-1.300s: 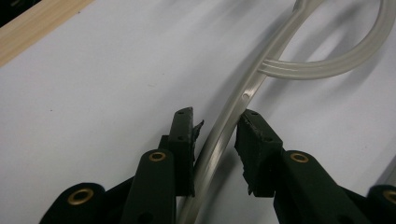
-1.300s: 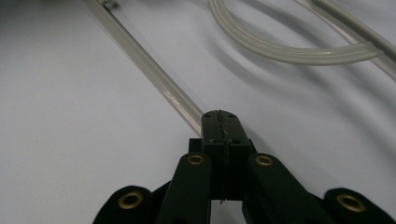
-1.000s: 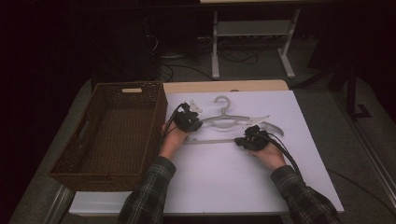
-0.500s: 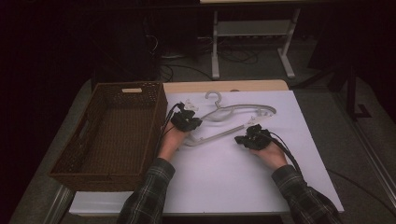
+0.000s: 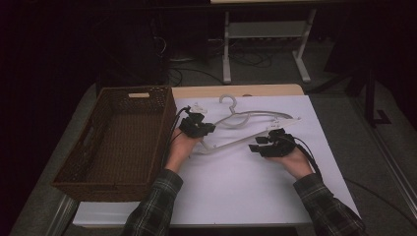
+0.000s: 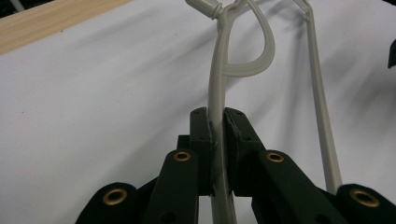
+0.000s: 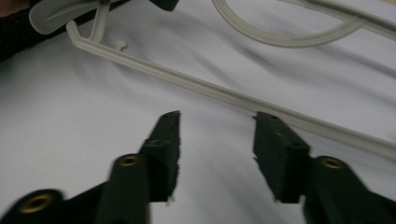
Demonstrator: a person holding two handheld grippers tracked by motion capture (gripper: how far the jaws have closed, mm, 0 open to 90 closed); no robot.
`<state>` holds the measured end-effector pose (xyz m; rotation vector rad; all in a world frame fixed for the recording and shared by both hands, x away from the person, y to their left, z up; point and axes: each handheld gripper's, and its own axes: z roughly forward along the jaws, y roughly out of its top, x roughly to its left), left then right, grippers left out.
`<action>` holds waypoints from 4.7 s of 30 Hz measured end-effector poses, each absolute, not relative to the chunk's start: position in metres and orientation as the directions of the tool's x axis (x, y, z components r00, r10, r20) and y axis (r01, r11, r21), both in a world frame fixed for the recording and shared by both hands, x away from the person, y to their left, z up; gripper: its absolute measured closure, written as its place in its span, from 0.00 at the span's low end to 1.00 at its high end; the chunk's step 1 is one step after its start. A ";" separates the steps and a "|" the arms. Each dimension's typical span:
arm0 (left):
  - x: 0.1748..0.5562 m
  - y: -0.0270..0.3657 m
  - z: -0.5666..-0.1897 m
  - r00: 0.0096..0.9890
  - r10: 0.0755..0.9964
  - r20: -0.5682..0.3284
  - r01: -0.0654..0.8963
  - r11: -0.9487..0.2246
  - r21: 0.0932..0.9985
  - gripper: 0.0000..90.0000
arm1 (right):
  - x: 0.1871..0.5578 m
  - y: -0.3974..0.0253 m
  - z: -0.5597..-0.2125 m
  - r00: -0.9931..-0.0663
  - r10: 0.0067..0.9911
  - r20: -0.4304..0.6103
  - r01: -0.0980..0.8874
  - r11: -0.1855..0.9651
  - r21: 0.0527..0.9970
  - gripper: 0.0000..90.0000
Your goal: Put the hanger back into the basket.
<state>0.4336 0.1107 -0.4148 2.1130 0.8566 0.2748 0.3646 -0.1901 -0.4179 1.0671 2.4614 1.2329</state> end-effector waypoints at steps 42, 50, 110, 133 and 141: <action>0.388 0.142 -0.294 0.752 0.641 -0.157 0.454 -0.329 0.828 0.92 | 0.312 -0.234 -0.413 -0.679 0.726 0.108 0.495 0.344 0.798 0.31; 0.379 0.157 -0.279 0.749 0.646 -0.151 0.452 -0.330 0.829 0.92 | 0.311 -0.235 -0.413 -0.677 0.728 0.105 0.493 0.343 0.800 0.31; 0.310 0.433 -0.278 0.362 0.926 -0.103 0.503 -0.102 0.858 0.92 | 0.294 -0.242 -0.418 -0.662 0.745 0.085 0.490 0.343 0.801 0.16; 0.313 0.441 -0.308 0.327 0.945 -0.017 0.577 -0.186 0.796 0.92 | 0.295 -0.243 -0.418 -0.657 0.749 0.089 0.501 0.346 0.793 0.17; 0.321 0.432 -0.318 0.339 0.941 0.005 0.597 -0.219 0.772 0.92 | 0.295 -0.244 -0.418 -0.657 0.749 0.090 0.501 0.344 0.794 0.17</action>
